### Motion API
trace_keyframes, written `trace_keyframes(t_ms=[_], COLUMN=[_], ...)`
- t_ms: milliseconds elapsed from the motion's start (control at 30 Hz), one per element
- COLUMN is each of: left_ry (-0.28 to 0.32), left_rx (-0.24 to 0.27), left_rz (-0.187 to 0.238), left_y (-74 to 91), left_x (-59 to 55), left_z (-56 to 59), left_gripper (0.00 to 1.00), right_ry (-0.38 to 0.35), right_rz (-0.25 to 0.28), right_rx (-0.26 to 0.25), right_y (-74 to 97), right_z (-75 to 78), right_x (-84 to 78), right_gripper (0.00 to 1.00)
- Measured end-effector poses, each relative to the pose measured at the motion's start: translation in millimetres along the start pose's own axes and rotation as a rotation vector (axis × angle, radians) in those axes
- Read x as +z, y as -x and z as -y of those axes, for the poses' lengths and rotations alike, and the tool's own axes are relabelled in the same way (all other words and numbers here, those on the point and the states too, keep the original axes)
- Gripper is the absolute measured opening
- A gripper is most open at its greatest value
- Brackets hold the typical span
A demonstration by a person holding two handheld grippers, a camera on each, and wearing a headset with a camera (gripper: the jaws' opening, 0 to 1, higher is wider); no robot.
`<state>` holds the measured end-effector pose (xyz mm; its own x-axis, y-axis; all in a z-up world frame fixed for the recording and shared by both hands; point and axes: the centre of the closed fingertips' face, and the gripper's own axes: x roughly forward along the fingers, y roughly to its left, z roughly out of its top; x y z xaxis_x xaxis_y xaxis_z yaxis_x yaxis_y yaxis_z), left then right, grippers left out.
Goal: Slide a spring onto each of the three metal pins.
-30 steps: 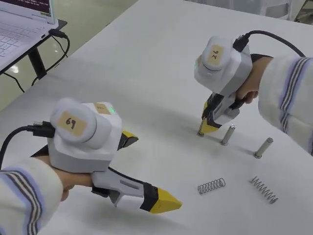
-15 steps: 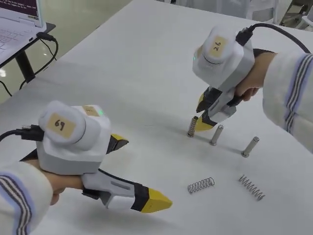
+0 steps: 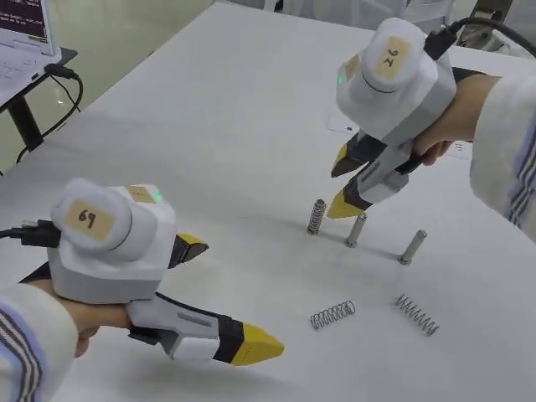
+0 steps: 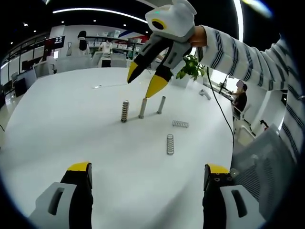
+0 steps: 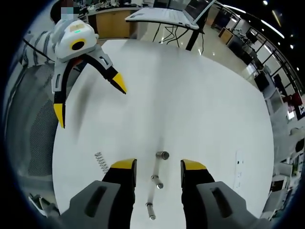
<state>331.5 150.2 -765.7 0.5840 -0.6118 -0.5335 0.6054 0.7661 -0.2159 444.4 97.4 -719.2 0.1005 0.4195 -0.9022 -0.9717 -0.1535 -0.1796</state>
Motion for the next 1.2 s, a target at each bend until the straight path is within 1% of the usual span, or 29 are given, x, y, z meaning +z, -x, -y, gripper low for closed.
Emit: trace_keyframes(t_ms=[67, 300, 433, 567, 633, 667, 700, 900, 1000, 1033, 1067, 1133, 1200], left_ry=[0.003, -0.002, -0.005, -0.014, 0.001, -0.001, -0.005, -0.013, -0.013, -0.015, -0.015, -0.014, -0.015], left_rx=[0.001, 0.0, -0.002, -0.007, -0.009, -0.011, -0.013, -0.006, -0.01, -0.01, -0.01, -0.011, -0.01], left_rz=[0.002, 0.001, -0.002, -0.003, -0.015, -0.015, -0.016, -0.014, -0.016, -0.016, -0.016, -0.017, -0.018], left_y=[0.7, 2.6, 2.5, 2.5, 2.6, 2.6, 2.8, 3.3, 2.4, 2.1, 2.4, 2.3, 2.4], left_x=[0.3, 1.8, 2.0, 2.4, 0.7, 0.9, 0.9, 1.0, 0.1, 0.1, 0.1, 0.0, -0.2], left_z=[-0.7, -0.5, -0.1, 1.1, 1.3, 1.5, 1.9, 1.0, 0.9, 0.6, 0.7, 0.8, 0.5], left_gripper=[0.95, 0.95, 0.95, 0.94, 0.95, 0.94, 0.94, 0.98, 0.98, 0.98, 0.98, 0.98, 0.98], right_ry=[-0.004, -0.034, -0.058, -0.097, -0.122, -0.132, -0.149, -0.213, -0.254, -0.273, -0.31, -0.331, -0.346], right_rz=[0.012, 0.063, 0.087, 0.115, 0.134, 0.141, 0.153, 0.203, 0.249, 0.261, 0.279, 0.303, 0.312], right_rx=[-0.006, -0.065, -0.088, -0.103, -0.113, -0.118, -0.131, -0.144, -0.179, -0.18, -0.182, -0.19, -0.197], right_y=[2.9, 25.9, 34.7, 42.3, 46.3, 47.5, 49.4, 56.6, 61.6, 62.7, 64.2, 66.2, 68.0], right_z=[2.1, -8.1, -13.8, -22.0, -28.2, -30.0, -31.7, -45.0, -48.6, -50.5, -53.2, -52.8, -58.0], right_x=[-0.2, -4.0, -7.1, -10.1, -12.3, -13.0, -13.8, -18.2, -20.1, -20.8, -22.0, -25.3, -28.7], right_gripper=[0.36, 0.41, 0.45, 0.46, 0.47, 0.48, 0.49, 0.51, 0.56, 0.57, 0.57, 0.58, 0.59])
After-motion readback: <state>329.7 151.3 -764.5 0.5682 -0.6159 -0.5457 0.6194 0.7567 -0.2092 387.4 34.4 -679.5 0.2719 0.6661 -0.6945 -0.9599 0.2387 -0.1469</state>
